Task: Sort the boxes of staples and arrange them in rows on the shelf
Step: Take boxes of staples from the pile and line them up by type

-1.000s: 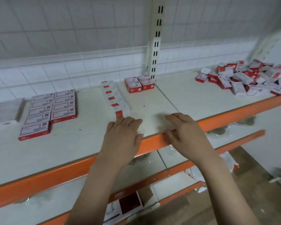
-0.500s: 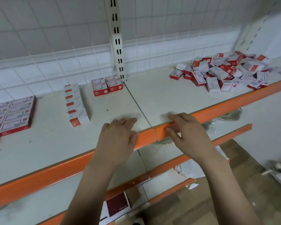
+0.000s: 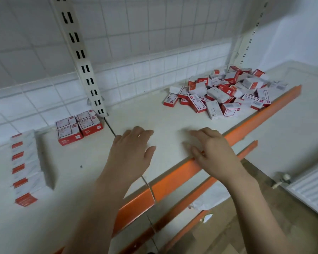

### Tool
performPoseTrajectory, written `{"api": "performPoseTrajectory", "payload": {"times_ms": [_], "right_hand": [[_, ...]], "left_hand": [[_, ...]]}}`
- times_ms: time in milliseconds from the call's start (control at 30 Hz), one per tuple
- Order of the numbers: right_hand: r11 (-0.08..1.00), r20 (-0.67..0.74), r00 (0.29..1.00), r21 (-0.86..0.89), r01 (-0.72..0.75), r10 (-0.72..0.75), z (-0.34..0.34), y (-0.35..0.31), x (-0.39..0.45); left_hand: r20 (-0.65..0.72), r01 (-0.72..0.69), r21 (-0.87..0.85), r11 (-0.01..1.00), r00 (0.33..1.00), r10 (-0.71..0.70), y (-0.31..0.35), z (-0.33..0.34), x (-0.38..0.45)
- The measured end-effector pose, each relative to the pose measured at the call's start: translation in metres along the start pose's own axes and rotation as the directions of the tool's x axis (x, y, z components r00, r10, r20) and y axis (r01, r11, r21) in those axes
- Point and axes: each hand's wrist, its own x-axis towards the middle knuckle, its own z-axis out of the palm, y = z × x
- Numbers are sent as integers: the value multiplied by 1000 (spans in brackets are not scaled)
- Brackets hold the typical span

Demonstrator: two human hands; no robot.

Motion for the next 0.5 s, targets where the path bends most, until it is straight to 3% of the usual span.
{"api": "performPoseTrajectory", "payload": {"times_ms": [500], "right_hand": [[996, 20, 996, 9, 89, -89, -32, 122, 69]], "left_hand": [[30, 21, 26, 999, 999, -22, 78, 49, 97]]}}
